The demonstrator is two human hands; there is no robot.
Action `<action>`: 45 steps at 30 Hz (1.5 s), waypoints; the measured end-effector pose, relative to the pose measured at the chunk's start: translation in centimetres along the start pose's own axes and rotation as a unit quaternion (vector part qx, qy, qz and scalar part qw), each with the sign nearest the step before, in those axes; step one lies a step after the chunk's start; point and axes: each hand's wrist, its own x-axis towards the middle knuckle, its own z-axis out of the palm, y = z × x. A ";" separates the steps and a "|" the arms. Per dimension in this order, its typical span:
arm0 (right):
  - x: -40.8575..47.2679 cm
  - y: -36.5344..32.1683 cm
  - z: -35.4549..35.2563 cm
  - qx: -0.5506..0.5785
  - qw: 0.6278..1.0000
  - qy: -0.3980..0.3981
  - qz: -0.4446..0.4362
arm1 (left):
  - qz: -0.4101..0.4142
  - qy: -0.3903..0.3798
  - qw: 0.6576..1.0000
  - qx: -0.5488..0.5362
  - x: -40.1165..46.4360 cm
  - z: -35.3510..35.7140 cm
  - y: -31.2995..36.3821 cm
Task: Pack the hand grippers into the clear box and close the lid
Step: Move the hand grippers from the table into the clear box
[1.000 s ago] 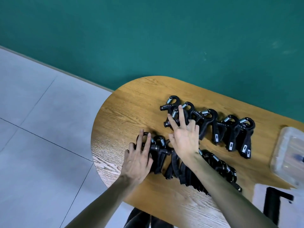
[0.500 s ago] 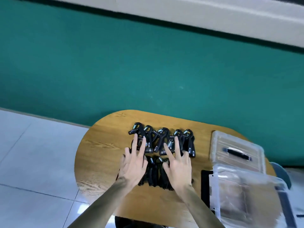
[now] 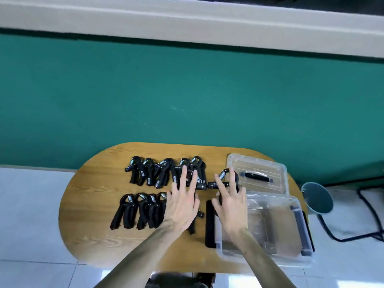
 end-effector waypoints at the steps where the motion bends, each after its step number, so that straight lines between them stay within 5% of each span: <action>1: -0.2 1.4 -0.5 0.002 1.000 -0.001 0.000 | 0.001 -0.001 1.000 -0.001 0.1 0.5 1.4; 20: -7.2 19.3 -0.3 0.036 0.992 -0.095 0.072 | 0.002 -0.112 0.994 0.004 -1.6 11.3 16.2; 45: -7.2 27.8 11.6 0.122 0.953 -0.272 0.054 | -0.038 -0.175 0.984 0.025 2.4 23.9 15.4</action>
